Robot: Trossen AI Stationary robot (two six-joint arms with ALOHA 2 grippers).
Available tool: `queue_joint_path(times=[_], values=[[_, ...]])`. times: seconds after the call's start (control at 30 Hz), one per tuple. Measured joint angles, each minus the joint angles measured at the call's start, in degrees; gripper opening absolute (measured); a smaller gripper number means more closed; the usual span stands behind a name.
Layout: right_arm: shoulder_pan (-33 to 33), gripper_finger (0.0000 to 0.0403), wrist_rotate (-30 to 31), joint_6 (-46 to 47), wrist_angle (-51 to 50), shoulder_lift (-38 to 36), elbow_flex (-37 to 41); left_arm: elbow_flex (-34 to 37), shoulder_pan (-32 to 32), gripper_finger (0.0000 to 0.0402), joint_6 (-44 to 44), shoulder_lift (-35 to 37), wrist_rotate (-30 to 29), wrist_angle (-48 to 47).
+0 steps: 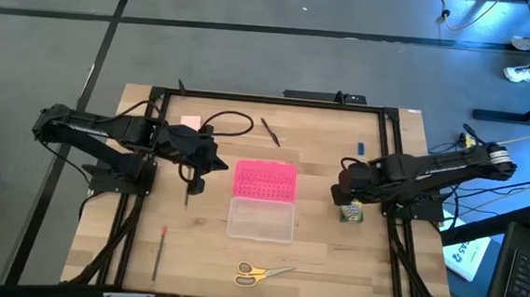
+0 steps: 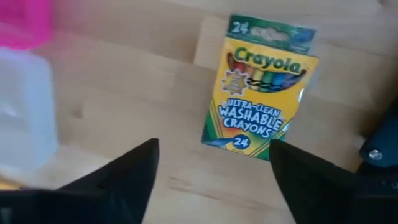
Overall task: Pack school essentials
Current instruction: Put the yellow crayon box into the pink supply box
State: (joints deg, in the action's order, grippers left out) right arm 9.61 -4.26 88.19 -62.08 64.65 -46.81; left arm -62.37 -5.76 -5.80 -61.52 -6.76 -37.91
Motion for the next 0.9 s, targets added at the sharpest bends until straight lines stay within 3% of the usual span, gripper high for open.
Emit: queue_joint_path(times=[0.37,0.9], values=[[0.0,0.0395,-1.9,2.8,-0.6,8.4,0.0,0.0,0.0,0.0,0.0,0.0,0.0,0.0],[0.1,0.04,-2.0,3.1,1.4,13.2,2.2,0.0,0.0,0.0,0.0,0.0,0.0,0.0]])
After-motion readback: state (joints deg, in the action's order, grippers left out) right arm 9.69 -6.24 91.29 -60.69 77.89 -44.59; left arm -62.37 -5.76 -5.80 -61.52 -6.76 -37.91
